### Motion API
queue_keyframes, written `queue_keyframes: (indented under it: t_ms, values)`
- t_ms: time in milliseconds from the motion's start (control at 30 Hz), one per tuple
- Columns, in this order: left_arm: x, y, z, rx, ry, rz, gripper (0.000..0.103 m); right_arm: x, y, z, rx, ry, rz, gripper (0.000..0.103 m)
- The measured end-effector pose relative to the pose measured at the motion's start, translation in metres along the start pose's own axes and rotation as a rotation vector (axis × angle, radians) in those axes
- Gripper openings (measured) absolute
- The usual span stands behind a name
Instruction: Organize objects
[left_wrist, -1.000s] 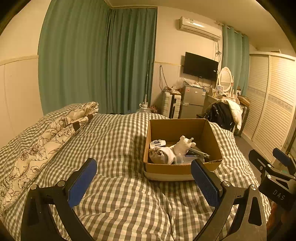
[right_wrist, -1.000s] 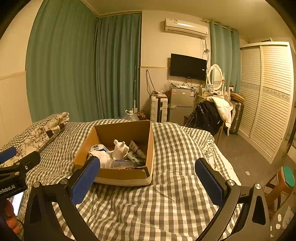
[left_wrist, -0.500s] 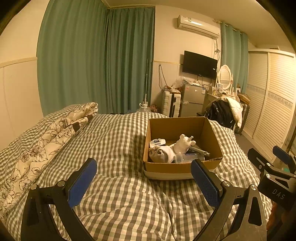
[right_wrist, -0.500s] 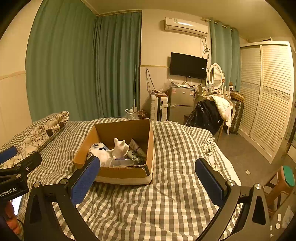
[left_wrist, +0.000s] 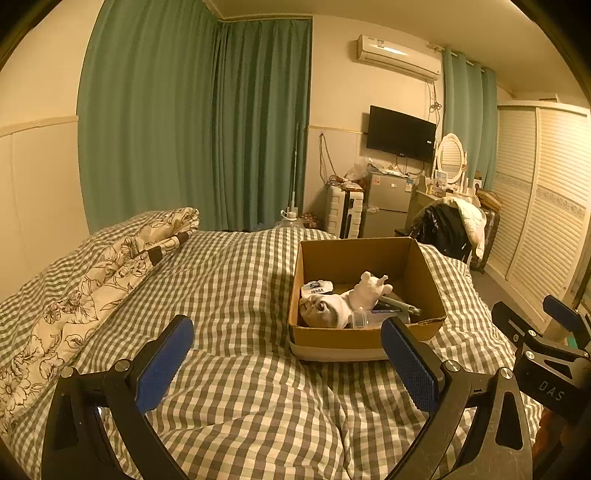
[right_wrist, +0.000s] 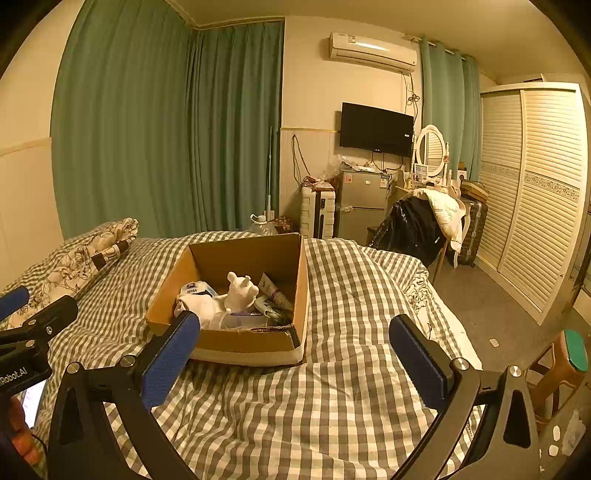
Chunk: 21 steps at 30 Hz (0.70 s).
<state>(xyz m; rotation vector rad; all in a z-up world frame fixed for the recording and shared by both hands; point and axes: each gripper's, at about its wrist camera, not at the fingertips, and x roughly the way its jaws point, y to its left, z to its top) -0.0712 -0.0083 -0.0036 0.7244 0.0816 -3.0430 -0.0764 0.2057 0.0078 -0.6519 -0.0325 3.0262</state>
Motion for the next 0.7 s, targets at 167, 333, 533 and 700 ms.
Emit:
queue_keyframes:
  t_ms: [167,333,533,700]
  values:
    - [-0.0004,-0.0005,-0.0004,0.003,0.0,0.0,0.103,0.0003,0.0002,0.0002,-0.001,0.006,0.0,0.103]
    - [-0.0002,-0.0006,-0.0007,0.003,0.001,0.0,0.103,0.0016,0.0018,-0.0007,-0.004,0.011,0.0,0.103]
    - [0.0,-0.0013,-0.001,0.004,0.0,0.001,0.103,0.0037,0.0032,-0.0015,-0.004,0.019,0.001,0.103]
    - [0.0012,-0.0012,-0.0012,0.013,-0.001,0.003,0.103,0.0041,0.0043,-0.0012,-0.004,0.019,0.001,0.103]
